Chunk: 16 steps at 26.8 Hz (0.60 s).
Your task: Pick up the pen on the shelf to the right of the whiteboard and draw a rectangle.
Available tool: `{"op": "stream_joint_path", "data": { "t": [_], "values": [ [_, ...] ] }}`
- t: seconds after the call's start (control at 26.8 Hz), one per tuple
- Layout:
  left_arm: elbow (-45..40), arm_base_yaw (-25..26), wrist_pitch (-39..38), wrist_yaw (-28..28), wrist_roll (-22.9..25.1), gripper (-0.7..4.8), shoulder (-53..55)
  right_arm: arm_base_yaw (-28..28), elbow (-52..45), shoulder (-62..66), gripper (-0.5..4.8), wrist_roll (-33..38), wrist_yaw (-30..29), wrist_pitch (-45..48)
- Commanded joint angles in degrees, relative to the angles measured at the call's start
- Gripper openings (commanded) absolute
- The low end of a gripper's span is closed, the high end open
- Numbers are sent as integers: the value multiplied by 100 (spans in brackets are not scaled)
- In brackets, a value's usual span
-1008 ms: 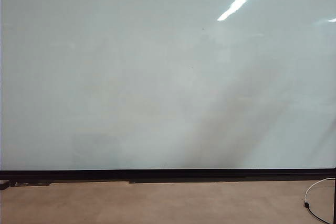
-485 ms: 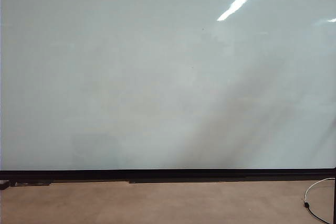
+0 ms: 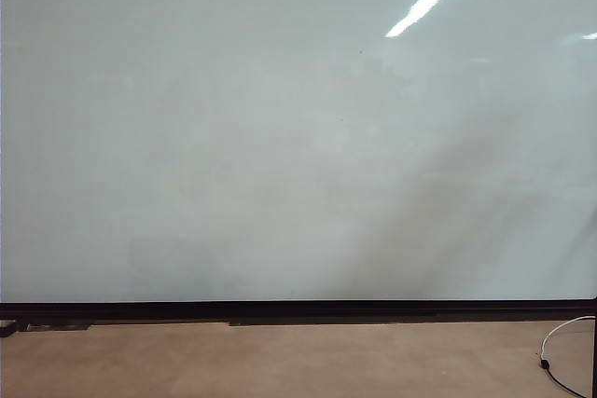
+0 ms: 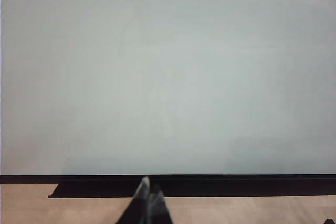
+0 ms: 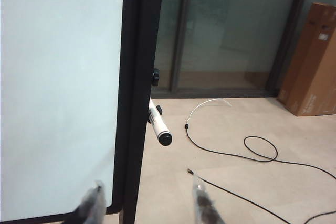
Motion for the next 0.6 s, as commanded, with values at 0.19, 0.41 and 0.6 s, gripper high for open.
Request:
{"op": "stream_joint_path", "data": {
  "t": [0.19, 0.41, 0.6],
  "values": [
    [17, 0, 37, 2, 24, -5, 2, -461, 31, 398, 215, 92, -699, 612],
    [17, 0, 37, 2, 24, -4, 2, -581, 35, 730, 251, 92, -846, 1137],
    [17, 0, 37, 0, 24, -4, 2, -590, 35, 1119, 276, 92, -922, 1580]
  ]
}}
